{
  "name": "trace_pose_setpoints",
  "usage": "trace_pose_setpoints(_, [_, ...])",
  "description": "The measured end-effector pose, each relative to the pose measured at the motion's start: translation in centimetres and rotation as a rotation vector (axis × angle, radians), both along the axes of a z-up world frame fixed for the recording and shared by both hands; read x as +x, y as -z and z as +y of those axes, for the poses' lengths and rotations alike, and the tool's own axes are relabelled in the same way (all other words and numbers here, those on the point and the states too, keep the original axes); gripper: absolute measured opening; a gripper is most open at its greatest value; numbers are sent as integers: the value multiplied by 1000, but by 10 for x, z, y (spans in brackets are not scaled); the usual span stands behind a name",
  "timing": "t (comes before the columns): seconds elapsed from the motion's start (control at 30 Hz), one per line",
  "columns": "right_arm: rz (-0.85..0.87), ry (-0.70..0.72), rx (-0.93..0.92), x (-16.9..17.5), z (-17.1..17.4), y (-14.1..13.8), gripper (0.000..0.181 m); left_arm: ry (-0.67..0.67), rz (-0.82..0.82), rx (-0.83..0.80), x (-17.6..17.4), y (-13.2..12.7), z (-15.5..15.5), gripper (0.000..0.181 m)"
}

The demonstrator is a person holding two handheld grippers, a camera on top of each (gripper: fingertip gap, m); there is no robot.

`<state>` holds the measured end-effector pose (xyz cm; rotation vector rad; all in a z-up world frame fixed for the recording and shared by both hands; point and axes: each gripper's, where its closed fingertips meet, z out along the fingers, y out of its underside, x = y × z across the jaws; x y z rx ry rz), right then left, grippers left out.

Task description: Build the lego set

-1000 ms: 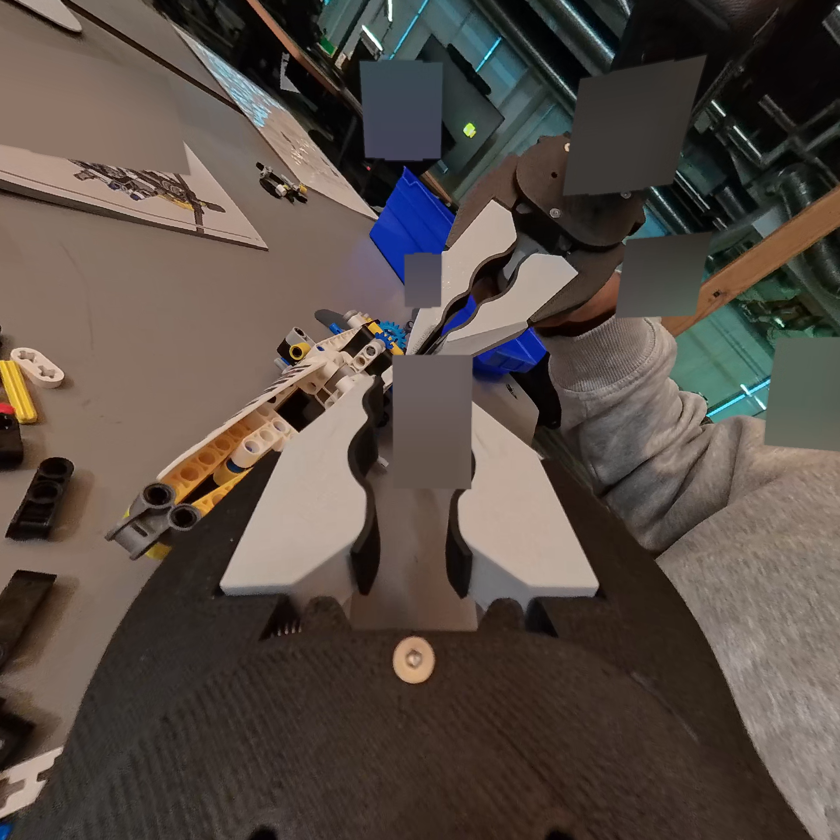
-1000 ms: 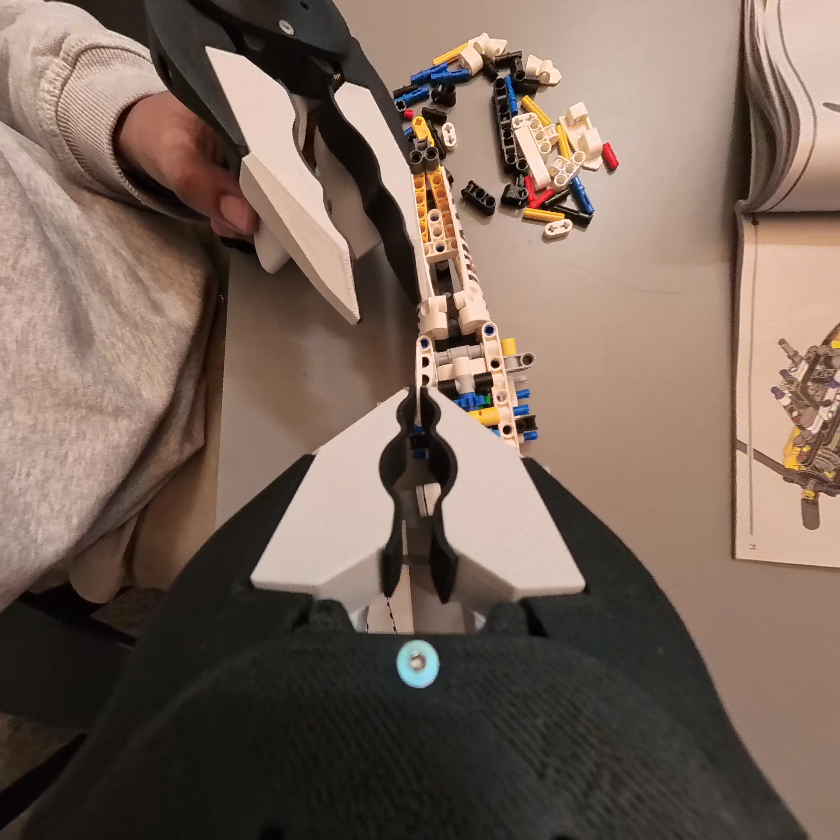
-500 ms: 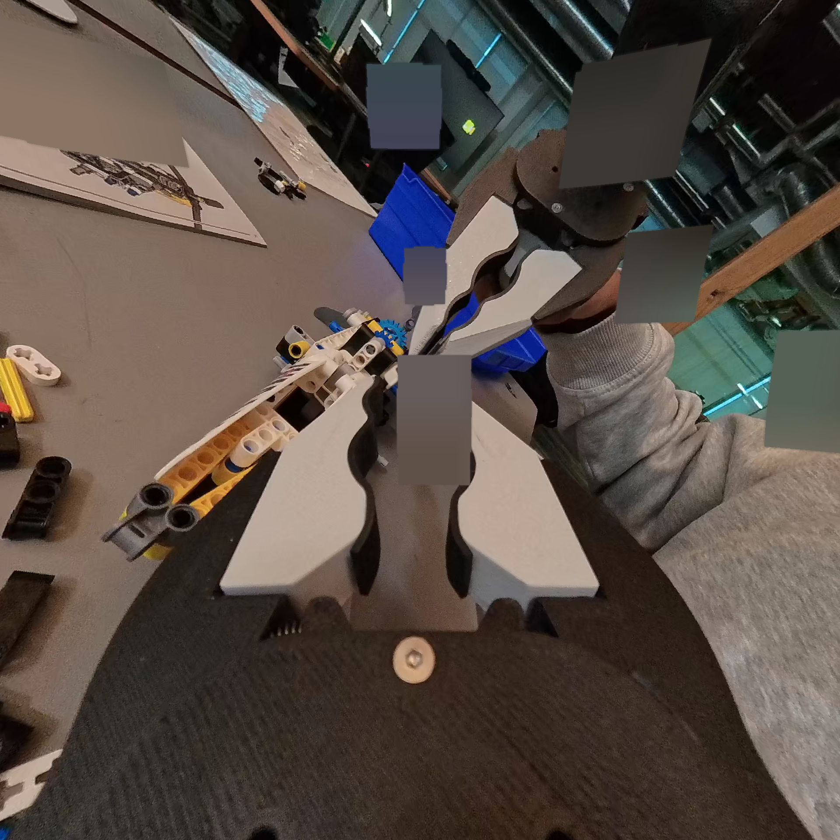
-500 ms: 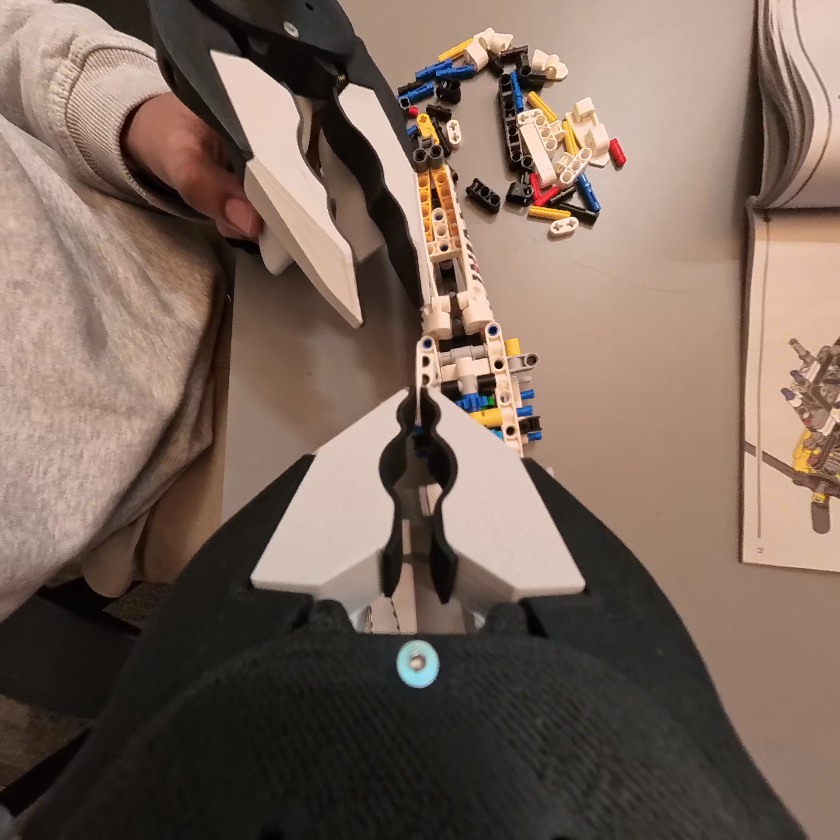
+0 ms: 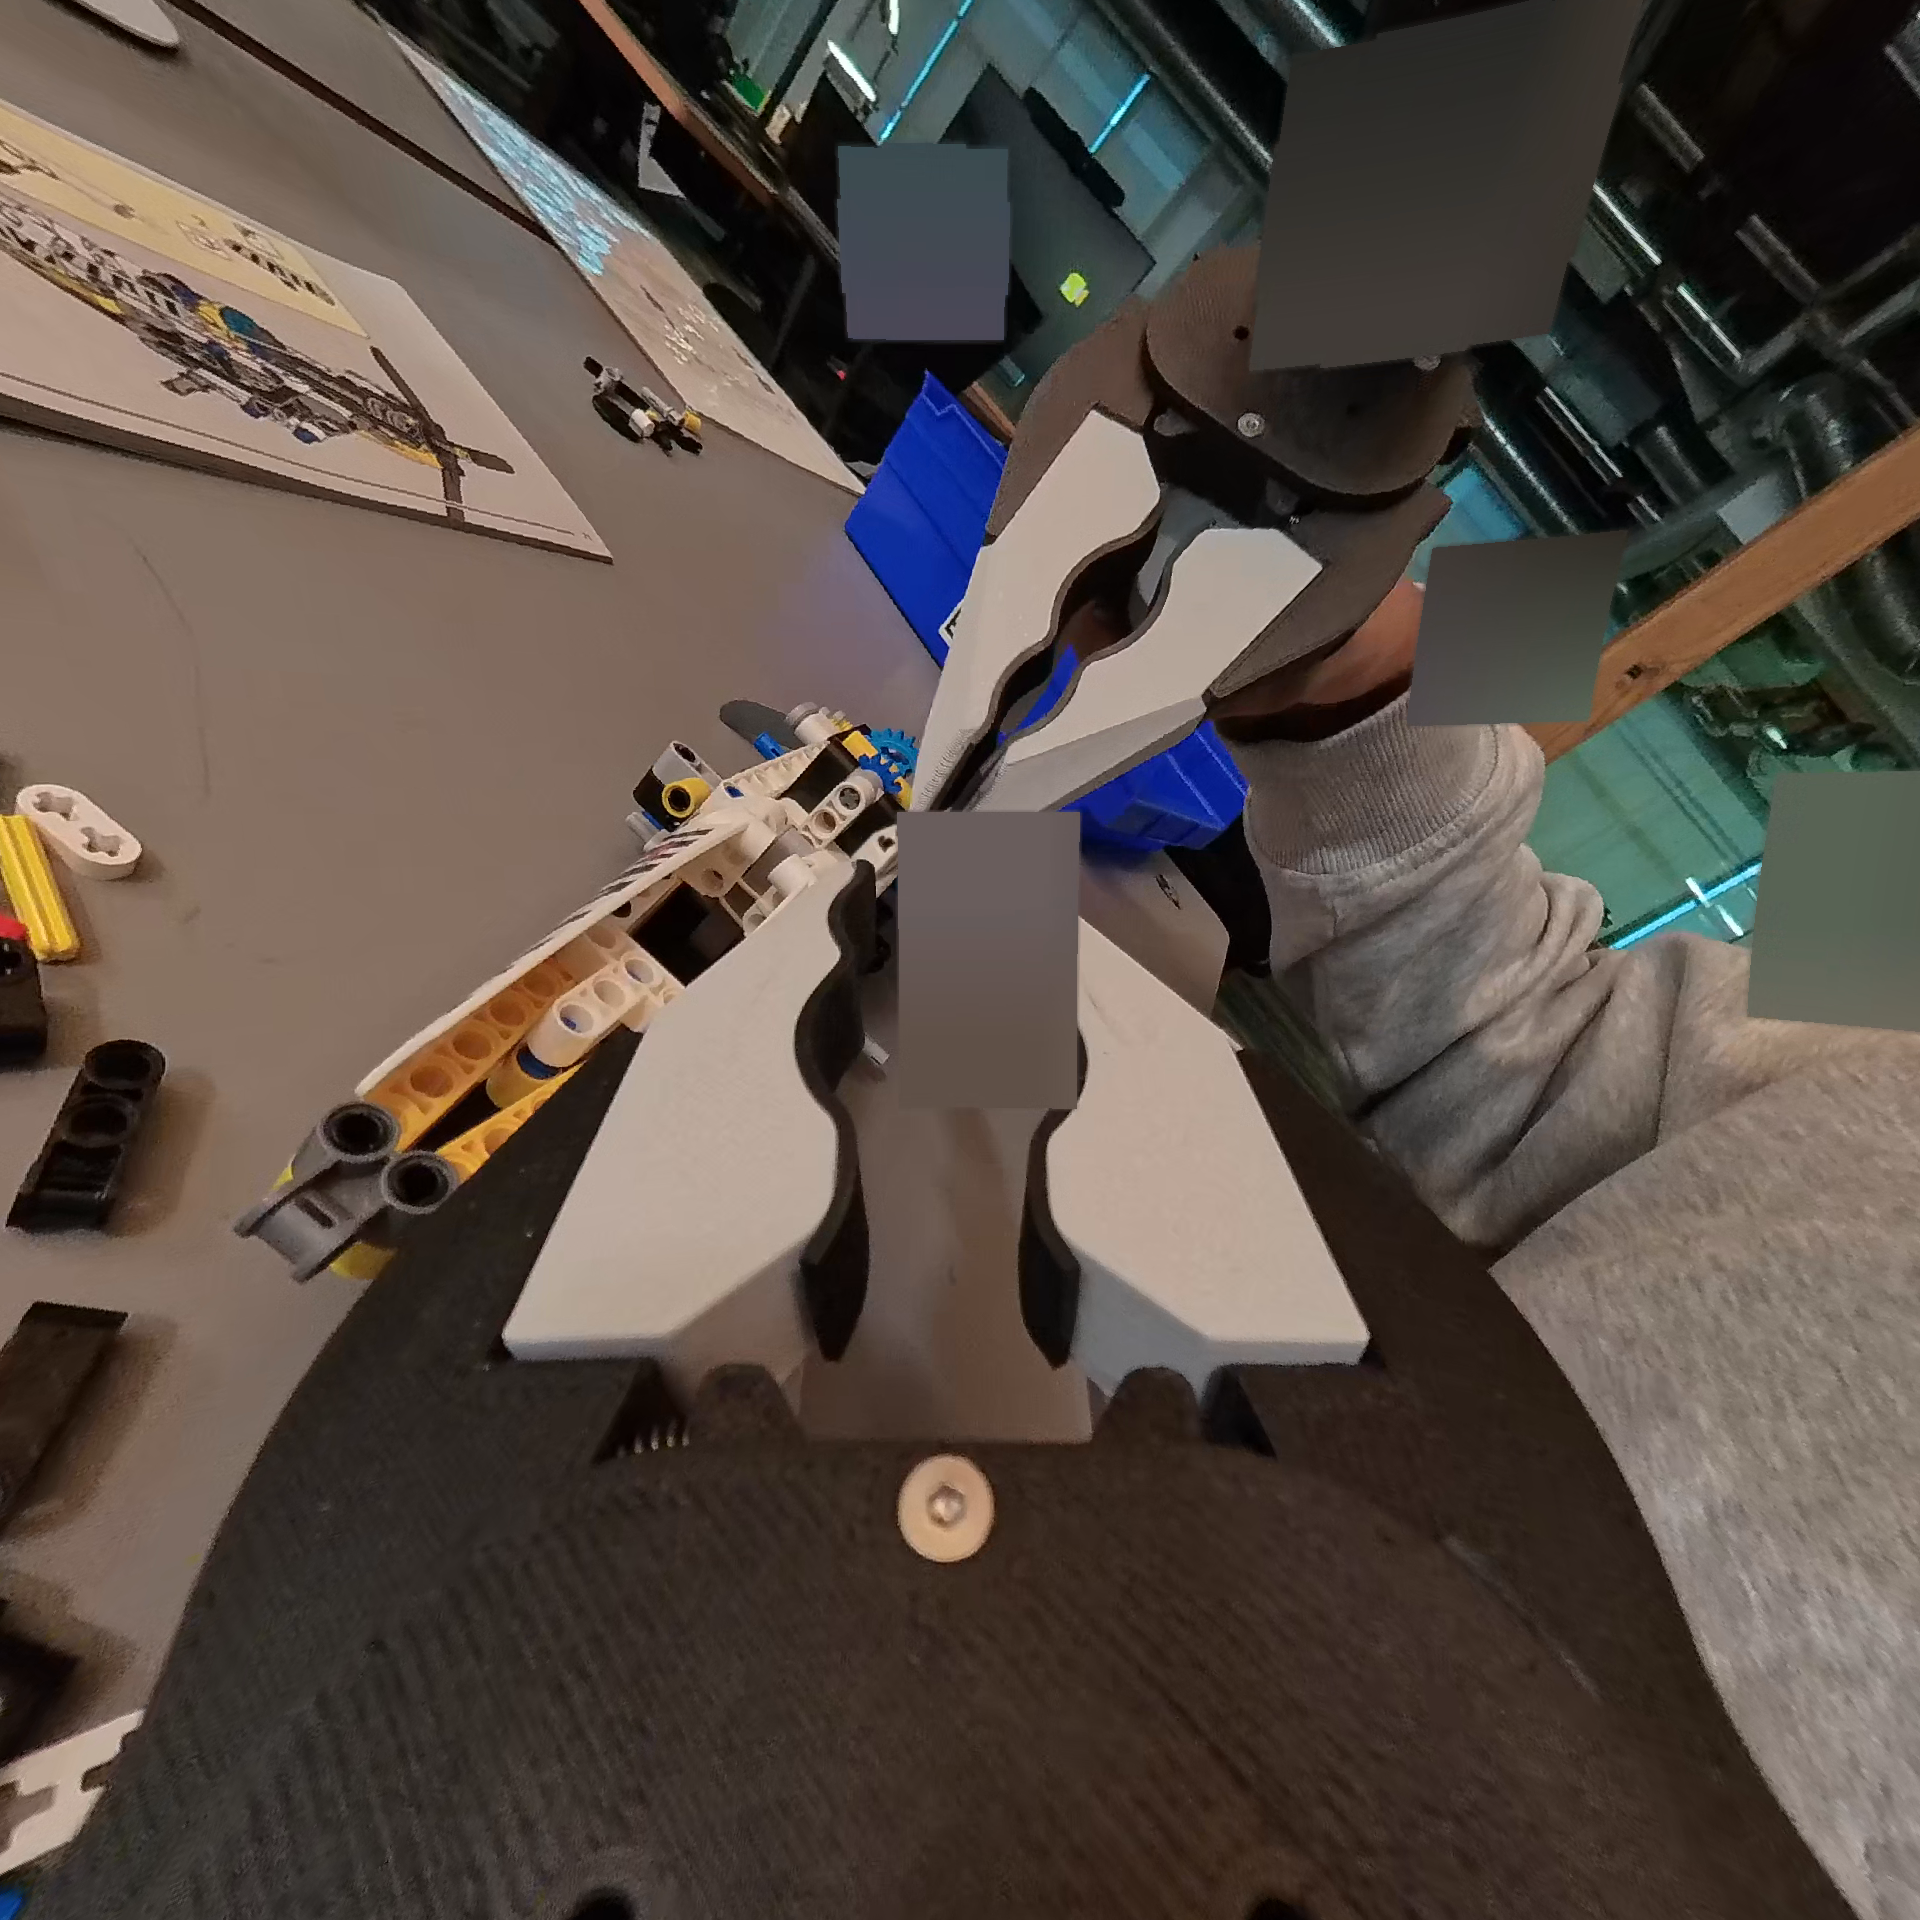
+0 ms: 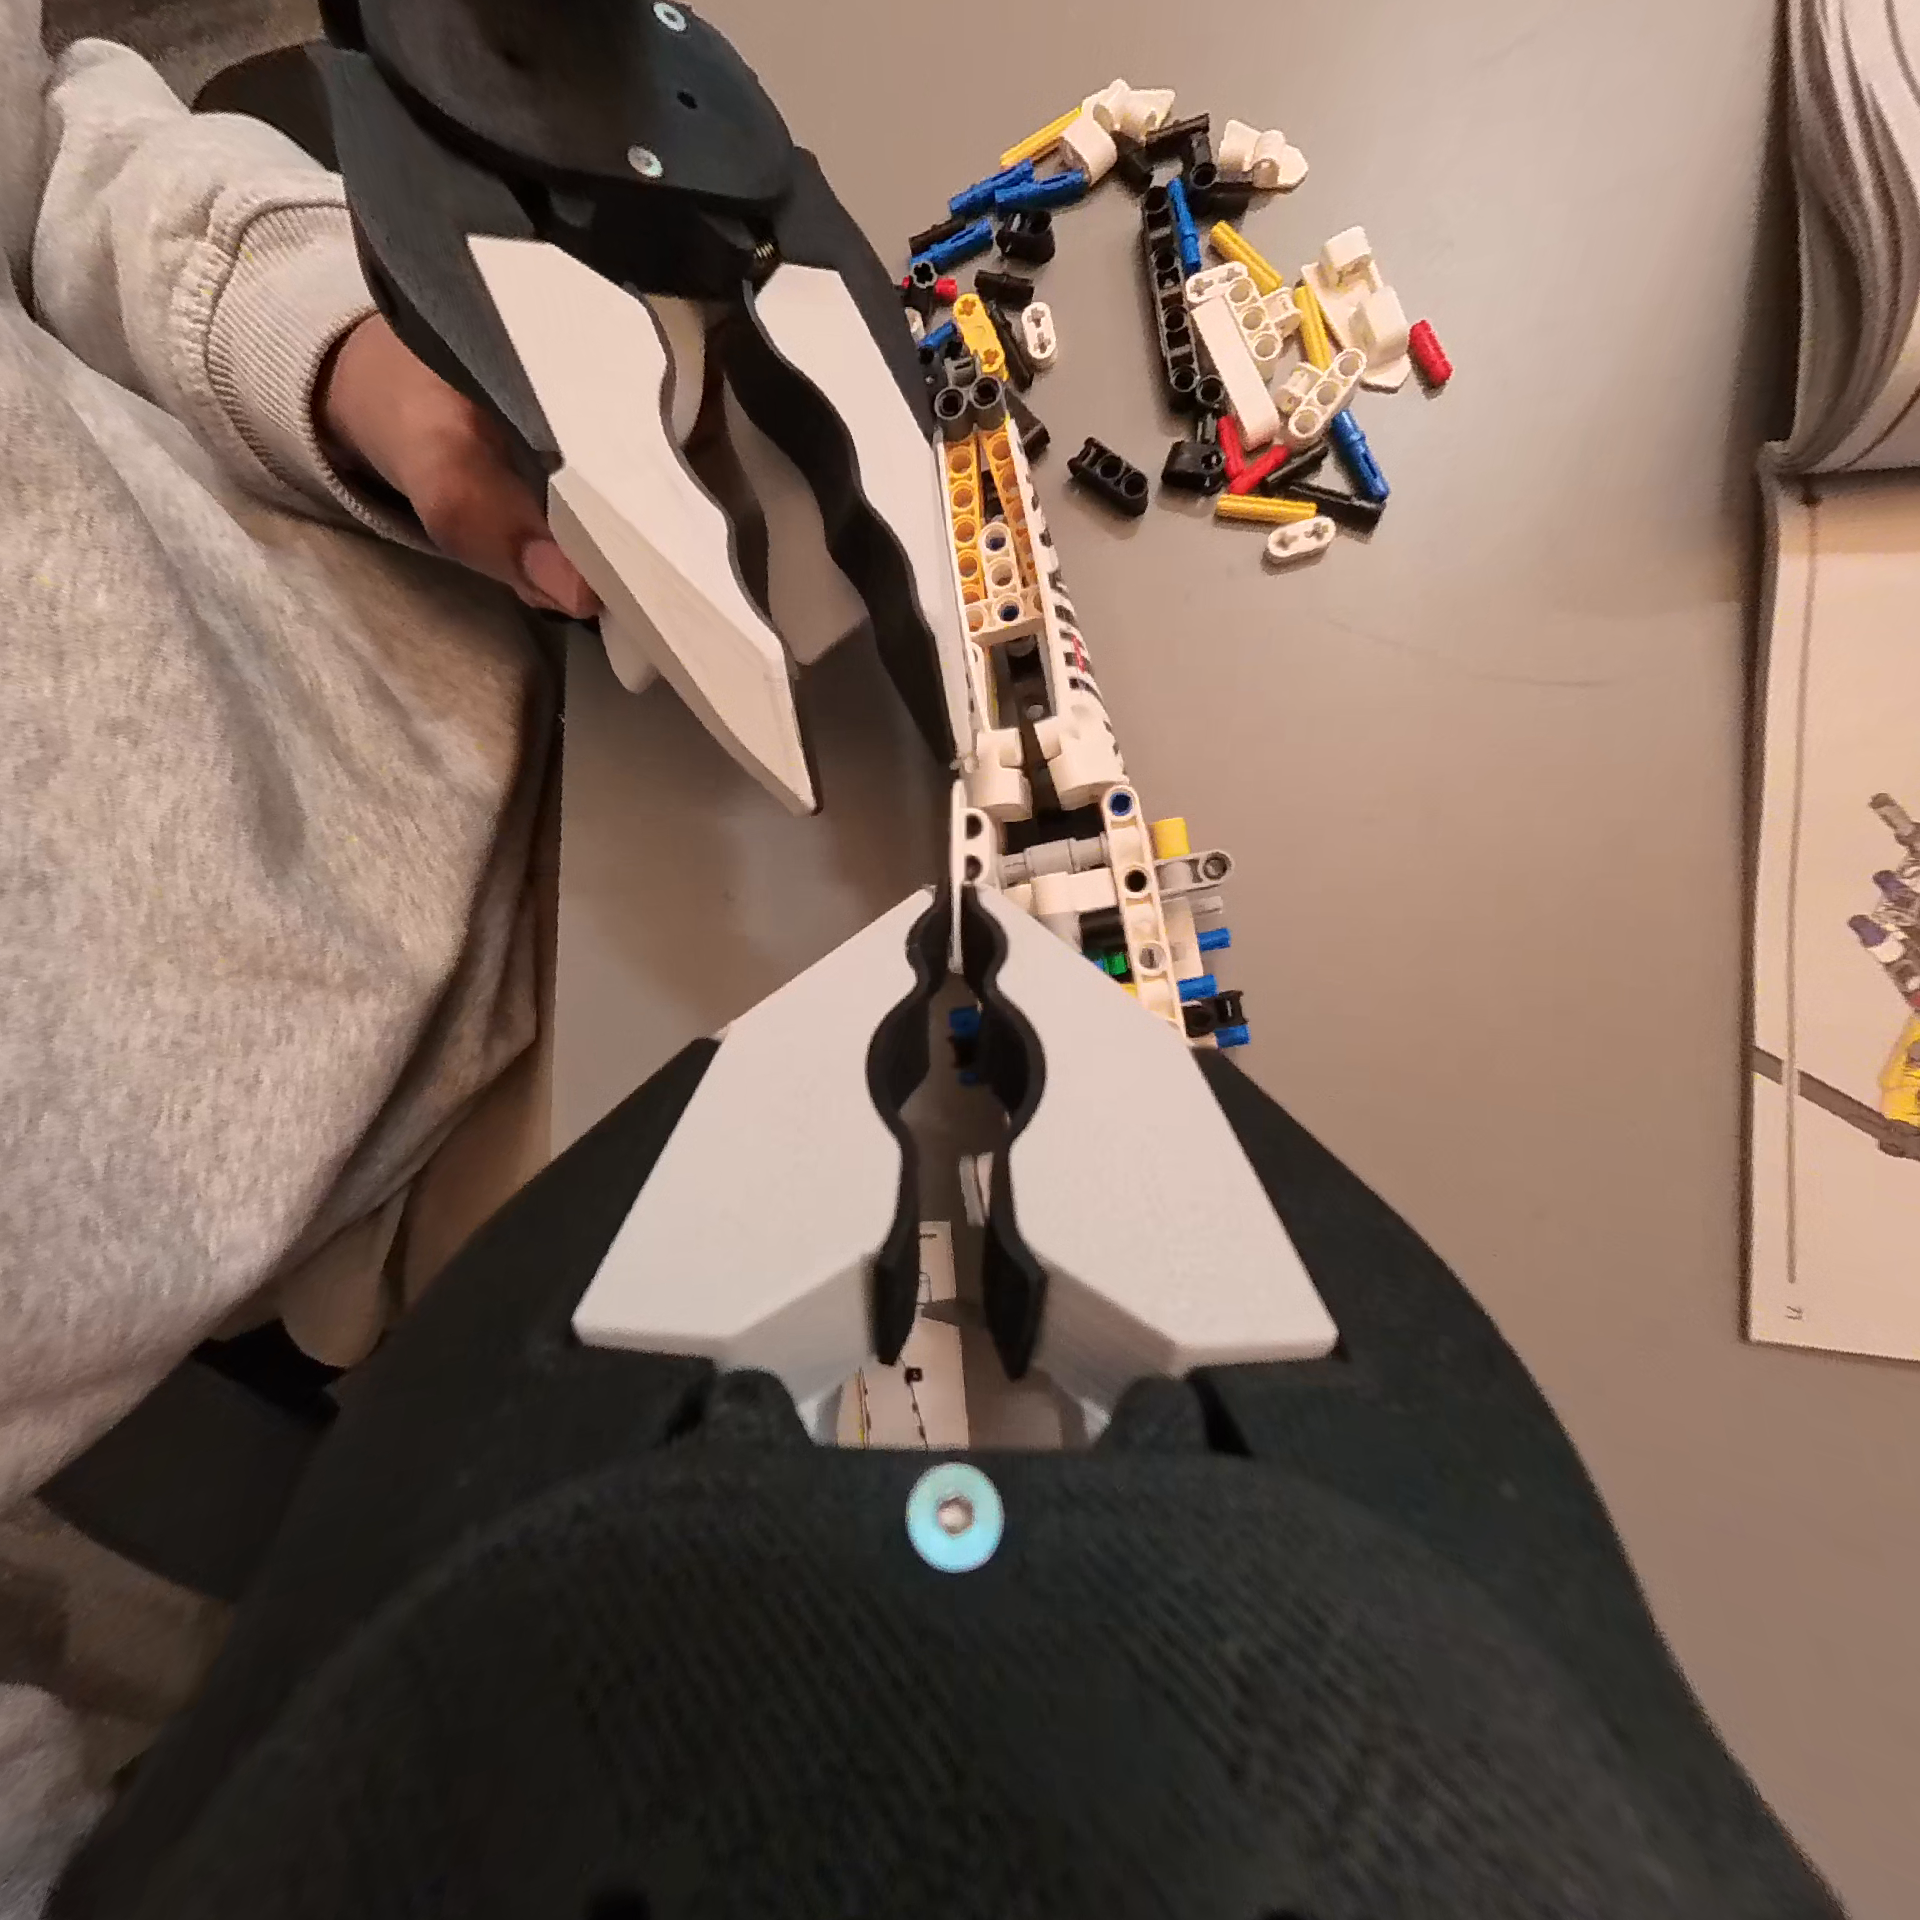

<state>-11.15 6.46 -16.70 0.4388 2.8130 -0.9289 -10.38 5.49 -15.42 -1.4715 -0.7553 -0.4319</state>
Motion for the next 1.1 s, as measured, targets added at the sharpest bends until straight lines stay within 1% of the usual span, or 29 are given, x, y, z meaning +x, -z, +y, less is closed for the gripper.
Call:
trace_pose_setpoints(0.43, [-48,-40,24,3,1,3,0,5,-4,-2,1,1,0,23])
trace_pose_setpoints(0.63, [-40,-46,34,2,1,3,0,4,-4,0,1,1,0,24])
trace_pose_setpoints(0.73, [-13,-35,43,-1,3,0,0,4,-4,2,0,0,0,24])
trace_pose_setpoints(0.93, [-3,-7,4,-2,6,-10,0,5,-5,3,1,0,0,24])
trace_pose_setpoints(1.1, [-9,-12,32,3,10,-4,0,5,-5,2,1,0,0,24])
